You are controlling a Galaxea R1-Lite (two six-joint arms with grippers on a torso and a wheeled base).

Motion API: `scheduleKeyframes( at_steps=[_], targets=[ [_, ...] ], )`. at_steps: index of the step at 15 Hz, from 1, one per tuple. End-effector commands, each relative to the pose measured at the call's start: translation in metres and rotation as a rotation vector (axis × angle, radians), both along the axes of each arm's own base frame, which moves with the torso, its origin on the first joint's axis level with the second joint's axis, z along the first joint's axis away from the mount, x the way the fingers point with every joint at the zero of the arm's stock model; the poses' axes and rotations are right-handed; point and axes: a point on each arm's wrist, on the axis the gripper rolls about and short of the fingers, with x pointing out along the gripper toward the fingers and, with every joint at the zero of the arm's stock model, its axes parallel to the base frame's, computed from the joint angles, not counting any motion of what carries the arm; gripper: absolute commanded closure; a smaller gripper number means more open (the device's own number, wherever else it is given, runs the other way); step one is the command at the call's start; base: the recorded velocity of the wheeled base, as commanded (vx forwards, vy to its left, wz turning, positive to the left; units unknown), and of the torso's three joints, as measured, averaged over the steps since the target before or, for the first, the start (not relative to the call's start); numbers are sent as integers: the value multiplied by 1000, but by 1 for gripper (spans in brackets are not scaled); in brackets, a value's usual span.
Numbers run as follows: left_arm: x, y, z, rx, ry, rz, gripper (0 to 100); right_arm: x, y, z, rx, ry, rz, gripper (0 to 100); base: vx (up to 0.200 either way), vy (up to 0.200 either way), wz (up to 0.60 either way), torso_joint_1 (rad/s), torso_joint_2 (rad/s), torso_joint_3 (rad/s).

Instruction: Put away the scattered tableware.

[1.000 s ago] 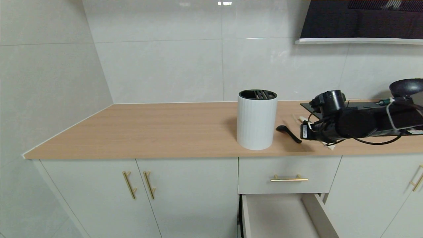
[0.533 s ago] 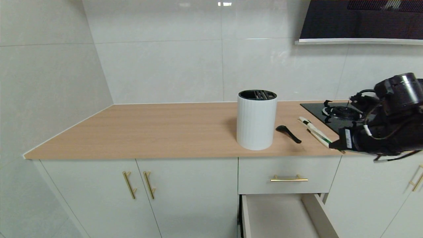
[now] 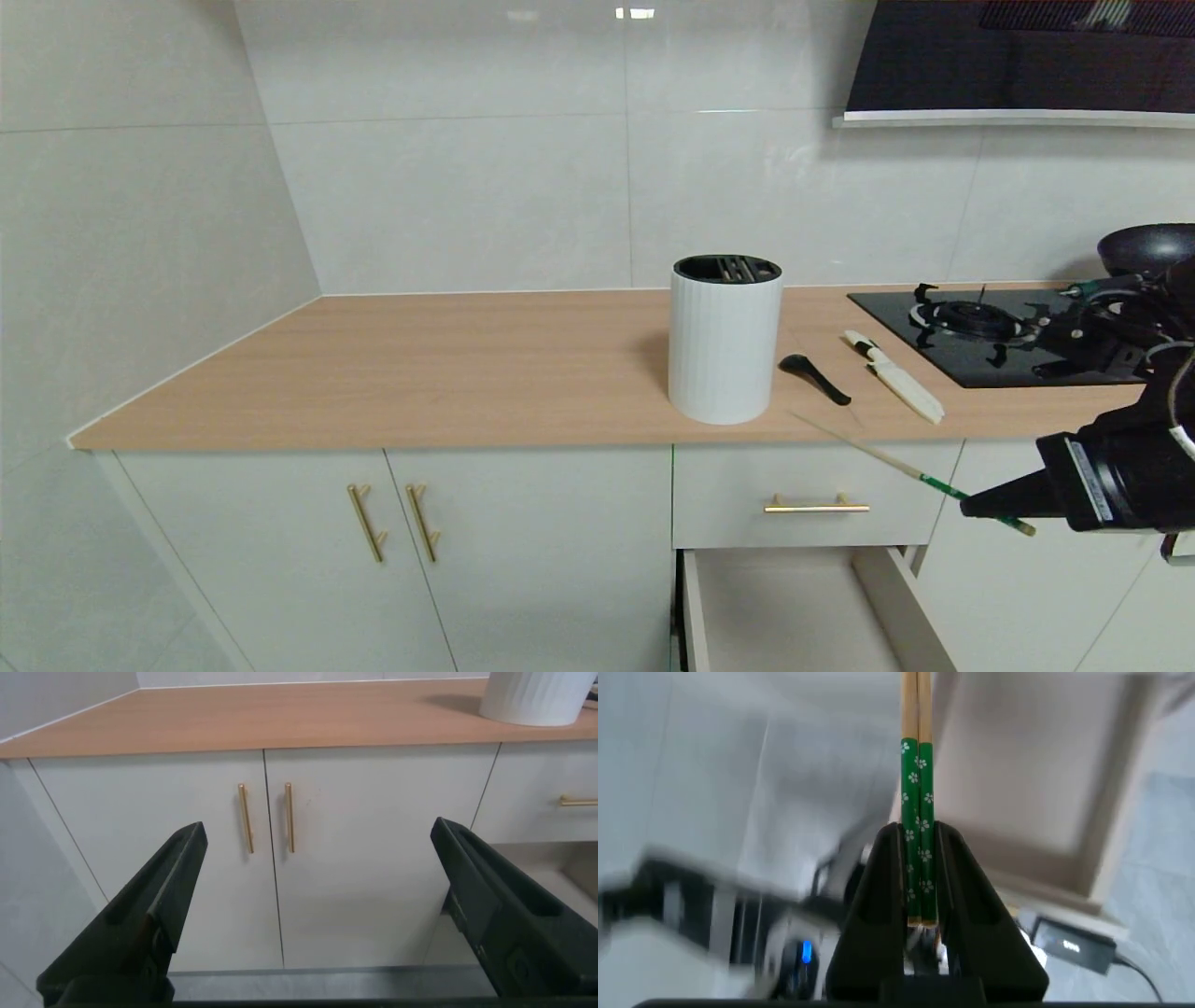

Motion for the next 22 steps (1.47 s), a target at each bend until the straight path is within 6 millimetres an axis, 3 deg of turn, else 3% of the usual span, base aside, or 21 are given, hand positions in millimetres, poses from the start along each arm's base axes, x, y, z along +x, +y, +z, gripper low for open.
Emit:
scheduleKeyframes(
  at_steps=[1, 7, 22],
  targets=[
    [0, 0, 0, 0, 0, 0, 0, -5, 14, -13, -24, 48, 86, 100, 0, 0, 0, 0, 0, 0],
    [0, 0, 0, 0, 0, 0, 0, 5, 32, -37, -74, 149, 145, 100, 0, 0, 0, -34, 74, 44],
    [0, 0, 0, 0, 0, 0, 0, 23, 40, -60, -110, 234, 142, 100, 0, 0, 0, -175, 458, 278]
  ],
)
